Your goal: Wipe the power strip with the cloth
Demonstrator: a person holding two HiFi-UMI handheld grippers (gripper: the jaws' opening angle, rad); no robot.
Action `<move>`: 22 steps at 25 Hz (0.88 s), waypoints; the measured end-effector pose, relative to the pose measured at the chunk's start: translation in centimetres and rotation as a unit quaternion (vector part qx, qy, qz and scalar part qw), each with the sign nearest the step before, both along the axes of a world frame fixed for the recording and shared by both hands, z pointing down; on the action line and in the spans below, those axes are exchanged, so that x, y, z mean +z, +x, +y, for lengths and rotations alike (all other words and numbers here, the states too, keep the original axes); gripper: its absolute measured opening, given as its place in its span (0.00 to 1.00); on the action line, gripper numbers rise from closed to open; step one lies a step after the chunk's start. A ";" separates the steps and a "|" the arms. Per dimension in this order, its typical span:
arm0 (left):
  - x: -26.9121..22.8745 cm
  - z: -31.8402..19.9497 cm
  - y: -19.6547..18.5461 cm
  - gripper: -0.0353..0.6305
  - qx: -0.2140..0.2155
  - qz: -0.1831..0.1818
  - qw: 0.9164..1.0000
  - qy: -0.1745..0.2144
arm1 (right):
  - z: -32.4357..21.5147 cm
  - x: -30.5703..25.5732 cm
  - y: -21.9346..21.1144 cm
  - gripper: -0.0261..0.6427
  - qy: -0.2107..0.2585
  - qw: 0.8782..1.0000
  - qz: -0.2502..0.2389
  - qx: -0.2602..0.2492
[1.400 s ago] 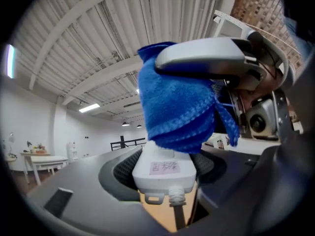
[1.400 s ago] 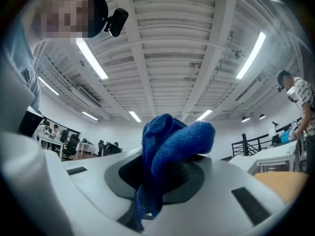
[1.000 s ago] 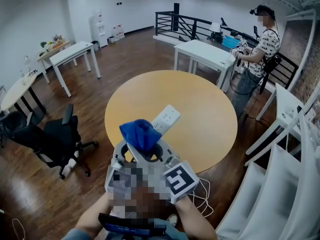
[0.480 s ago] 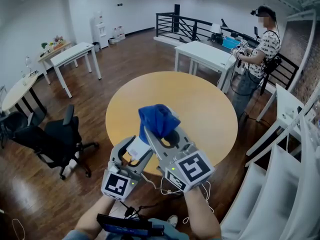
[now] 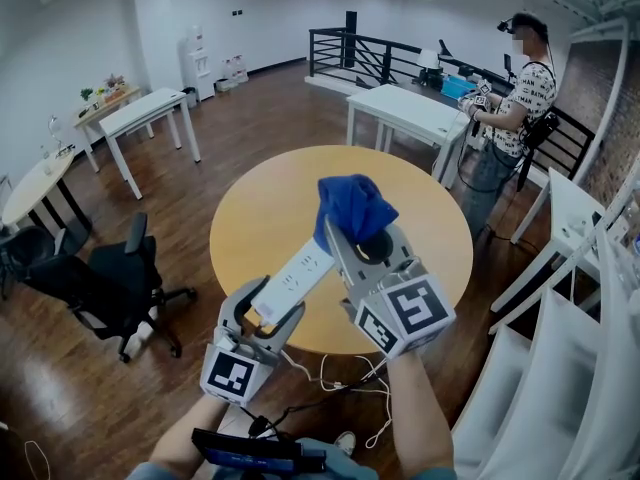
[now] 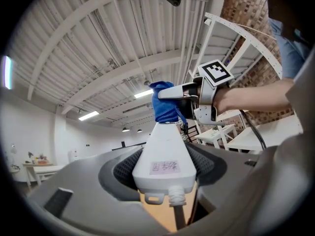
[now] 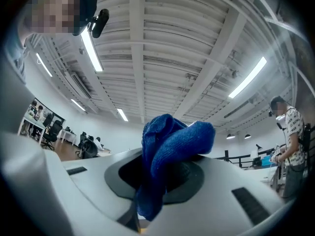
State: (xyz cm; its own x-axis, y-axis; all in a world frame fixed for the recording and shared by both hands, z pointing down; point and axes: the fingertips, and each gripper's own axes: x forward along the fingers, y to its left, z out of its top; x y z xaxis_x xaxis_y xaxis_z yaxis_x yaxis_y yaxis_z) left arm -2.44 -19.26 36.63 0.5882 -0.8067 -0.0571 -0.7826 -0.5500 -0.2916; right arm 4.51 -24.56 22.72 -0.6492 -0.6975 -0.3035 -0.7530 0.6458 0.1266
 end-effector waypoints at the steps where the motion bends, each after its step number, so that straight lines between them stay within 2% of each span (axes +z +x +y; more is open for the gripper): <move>1: 0.0 0.0 0.0 0.47 0.000 -0.002 1.000 0.000 | -0.2 -0.2 0.3 0.14 0.003 1.000 0.000 0.007; 14: 0.0 0.4 -0.2 0.47 0.000 0.000 1.000 0.000 | -1.4 -1.8 2.0 0.14 0.026 0.999 0.014 0.043; 22: -0.2 0.4 -0.2 0.47 -0.003 0.001 1.000 -0.001 | -0.6 -1.8 0.7 0.14 0.029 0.999 0.023 0.029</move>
